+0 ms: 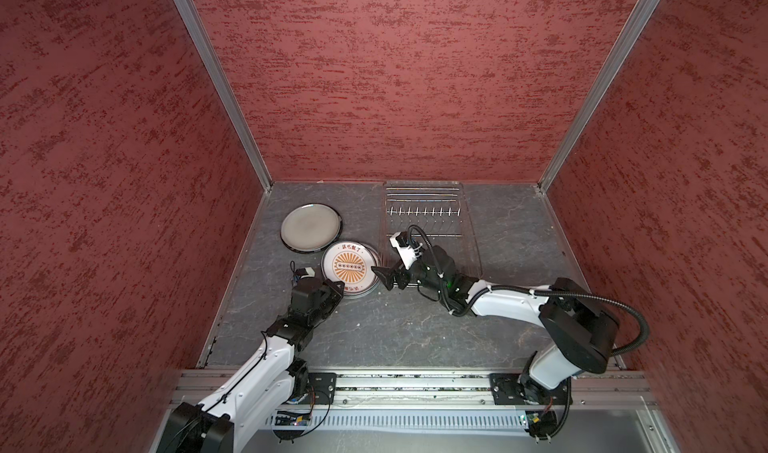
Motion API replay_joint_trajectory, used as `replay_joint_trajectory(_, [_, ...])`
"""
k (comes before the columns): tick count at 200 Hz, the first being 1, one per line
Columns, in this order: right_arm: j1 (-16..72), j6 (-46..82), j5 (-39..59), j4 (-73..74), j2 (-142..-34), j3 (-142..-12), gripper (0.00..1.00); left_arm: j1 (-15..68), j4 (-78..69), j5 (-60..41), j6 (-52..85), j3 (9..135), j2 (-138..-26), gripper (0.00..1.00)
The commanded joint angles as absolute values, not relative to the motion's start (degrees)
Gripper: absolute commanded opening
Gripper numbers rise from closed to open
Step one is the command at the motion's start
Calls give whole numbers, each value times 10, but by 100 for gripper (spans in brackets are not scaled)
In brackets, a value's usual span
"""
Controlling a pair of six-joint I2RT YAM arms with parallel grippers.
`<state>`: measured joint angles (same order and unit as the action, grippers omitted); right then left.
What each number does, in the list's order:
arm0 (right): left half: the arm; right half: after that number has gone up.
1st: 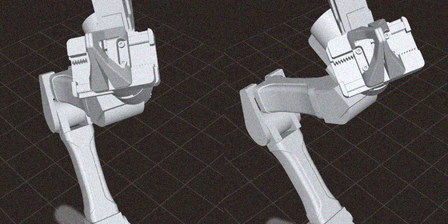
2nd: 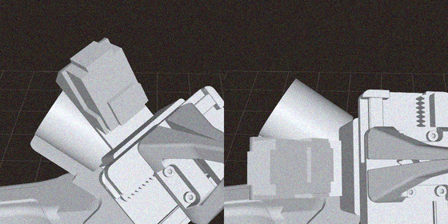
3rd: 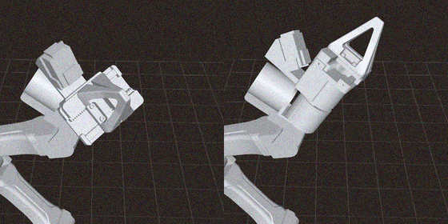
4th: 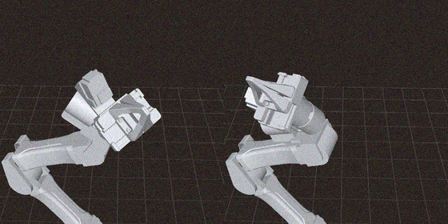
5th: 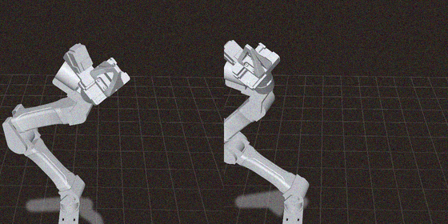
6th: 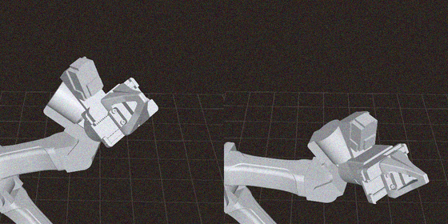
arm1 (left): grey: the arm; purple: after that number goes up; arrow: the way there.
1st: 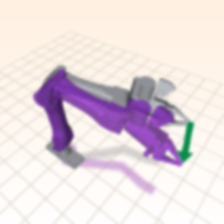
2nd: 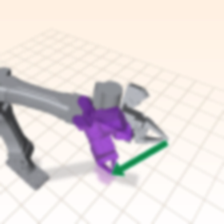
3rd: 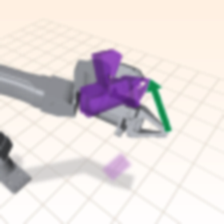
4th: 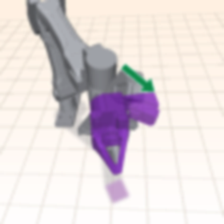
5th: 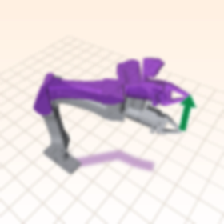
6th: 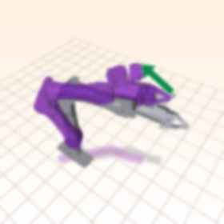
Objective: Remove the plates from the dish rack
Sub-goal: 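Press the plate flat onto the stack with the right gripper while left gripper steadies it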
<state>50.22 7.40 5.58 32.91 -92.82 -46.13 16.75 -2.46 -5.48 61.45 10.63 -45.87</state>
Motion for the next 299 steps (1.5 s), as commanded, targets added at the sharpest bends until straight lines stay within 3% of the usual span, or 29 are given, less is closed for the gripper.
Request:
replay_joint_trajectory(1, [508, 59, 35, 338, -926, -466, 99, 165, -33, -51, 610, 123, -460, 19])
replay_joint_trajectory(38, [508, 52, 21, 356, -932, -463, 99, 165, -33, -44, 612, 125, -468, 23])
replay_joint_trajectory(68, [508, 54, 20, 350, -934, -466, 99, 165, -30, -39, 615, 124, -468, 38])
replay_joint_trajectory(152, [509, 56, 19, 351, -938, -469, 99, 164, -5, -23, 617, 119, -432, 45])
replay_joint_trajectory(163, [509, 56, 17, 351, -938, -469, 99, 164, -6, -22, 616, 120, -433, 53])
replay_joint_trajectory(193, [509, 56, 17, 351, -937, -468, 99, 168, -6, 3, 620, 116, -429, 60])
replay_joint_trajectory(222, [509, 56, 14, 351, -936, -466, 99, 174, 0, 19, 611, 118, -423, 61])
replay_joint_trajectory(254, [509, 56, 19, 353, -934, -463, 99, 197, -4, 47, 592, 127, -440, 50])
replay_joint_trajectory(299, [509, 53, 9, 355, -925, -456, 99, 211, -7, 15, 599, 145, -483, 51])
